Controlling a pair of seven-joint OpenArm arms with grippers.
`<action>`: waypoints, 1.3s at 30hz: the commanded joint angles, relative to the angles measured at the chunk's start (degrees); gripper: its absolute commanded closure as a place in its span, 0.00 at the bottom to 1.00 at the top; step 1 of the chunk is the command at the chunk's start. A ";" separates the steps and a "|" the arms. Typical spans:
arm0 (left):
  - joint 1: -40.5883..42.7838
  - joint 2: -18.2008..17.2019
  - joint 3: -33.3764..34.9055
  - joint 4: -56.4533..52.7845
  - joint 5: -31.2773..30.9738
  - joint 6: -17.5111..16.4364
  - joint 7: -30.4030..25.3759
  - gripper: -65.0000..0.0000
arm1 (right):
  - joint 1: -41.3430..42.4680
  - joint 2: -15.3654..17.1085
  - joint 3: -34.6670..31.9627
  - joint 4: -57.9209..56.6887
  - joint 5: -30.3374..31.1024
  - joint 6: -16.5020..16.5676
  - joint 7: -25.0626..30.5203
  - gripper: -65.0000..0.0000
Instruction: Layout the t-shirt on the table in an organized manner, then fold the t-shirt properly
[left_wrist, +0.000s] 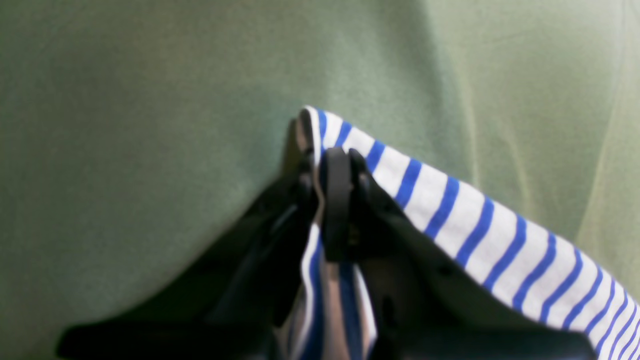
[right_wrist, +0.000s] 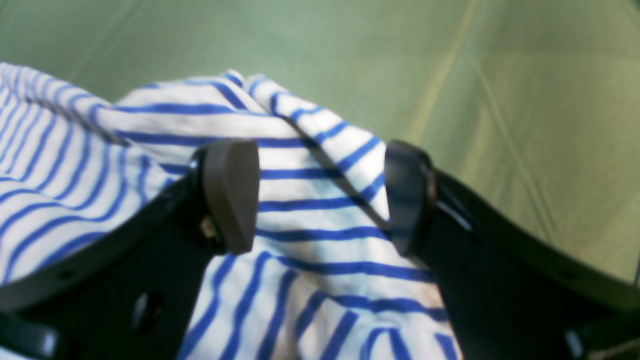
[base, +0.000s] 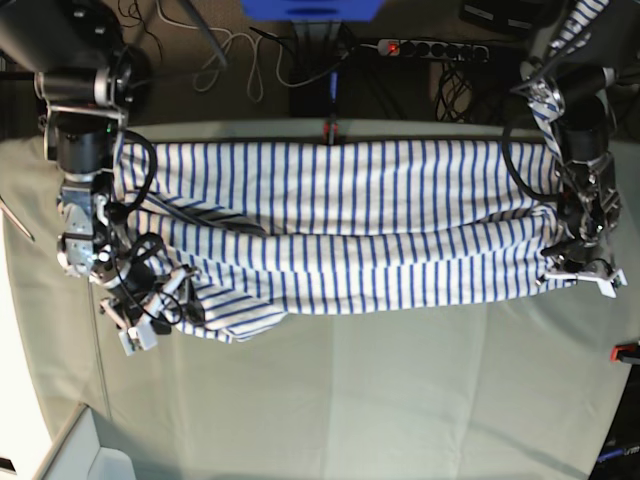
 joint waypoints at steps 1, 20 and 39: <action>-0.96 -0.82 0.06 0.51 0.03 0.03 -0.14 1.00 | 2.51 0.54 0.41 -0.60 0.90 0.97 1.60 0.39; -0.87 -0.64 0.06 0.42 0.03 0.03 -0.32 1.00 | 6.46 0.71 -2.76 -12.30 0.81 -5.31 7.84 0.40; -0.87 -0.64 0.06 0.42 0.03 -0.06 -0.32 1.00 | 6.55 0.62 -2.84 -12.30 0.81 -12.17 8.72 1.00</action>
